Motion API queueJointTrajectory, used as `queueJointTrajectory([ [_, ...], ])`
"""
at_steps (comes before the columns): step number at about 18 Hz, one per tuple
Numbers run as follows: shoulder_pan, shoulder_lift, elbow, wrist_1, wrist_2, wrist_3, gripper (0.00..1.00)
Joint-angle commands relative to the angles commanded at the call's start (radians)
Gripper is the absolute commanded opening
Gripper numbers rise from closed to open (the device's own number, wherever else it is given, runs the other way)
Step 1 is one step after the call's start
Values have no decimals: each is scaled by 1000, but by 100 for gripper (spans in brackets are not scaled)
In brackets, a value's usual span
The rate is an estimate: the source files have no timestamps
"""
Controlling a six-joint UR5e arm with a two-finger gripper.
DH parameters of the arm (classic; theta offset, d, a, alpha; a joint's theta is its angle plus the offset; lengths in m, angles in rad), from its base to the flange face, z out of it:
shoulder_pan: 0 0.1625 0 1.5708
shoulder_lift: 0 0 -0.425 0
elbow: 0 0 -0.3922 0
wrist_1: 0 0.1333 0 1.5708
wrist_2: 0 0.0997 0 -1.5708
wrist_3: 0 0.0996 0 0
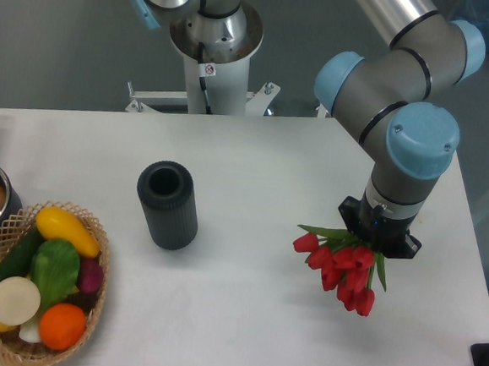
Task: Insert the flowers into the vase
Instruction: 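Hold the red tulip bunch in the gripper and begin lifting it, then carry the tulips up and over toward the dark grey vase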
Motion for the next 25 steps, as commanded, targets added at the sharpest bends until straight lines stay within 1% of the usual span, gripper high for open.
queueJointTrajectory([
  [5,0,2,11,-5,-5,-24,8],
  [7,-3,12,3,-5,-11,-23,7],
  [8,-3,32,-3,-5,-27,-21,6],
  [12,17,100,-14,15,-272,-32,5],
  [13,28,104,-14,37,-329,-41,6],
  [15,40,118,-24,98,-431,-86,6],
  [17,41,138,-47,179,-523,-135,6],
  [19,38,156,-72,263,-595,-219,6],
  [20,34,160,-80,314,-632,-256,6],
  [22,23,160,-87,395,-696,-320,7],
  [23,20,161,-87,428,-712,-348,8],
  [25,2,166,-83,451,-738,-353,8],
])
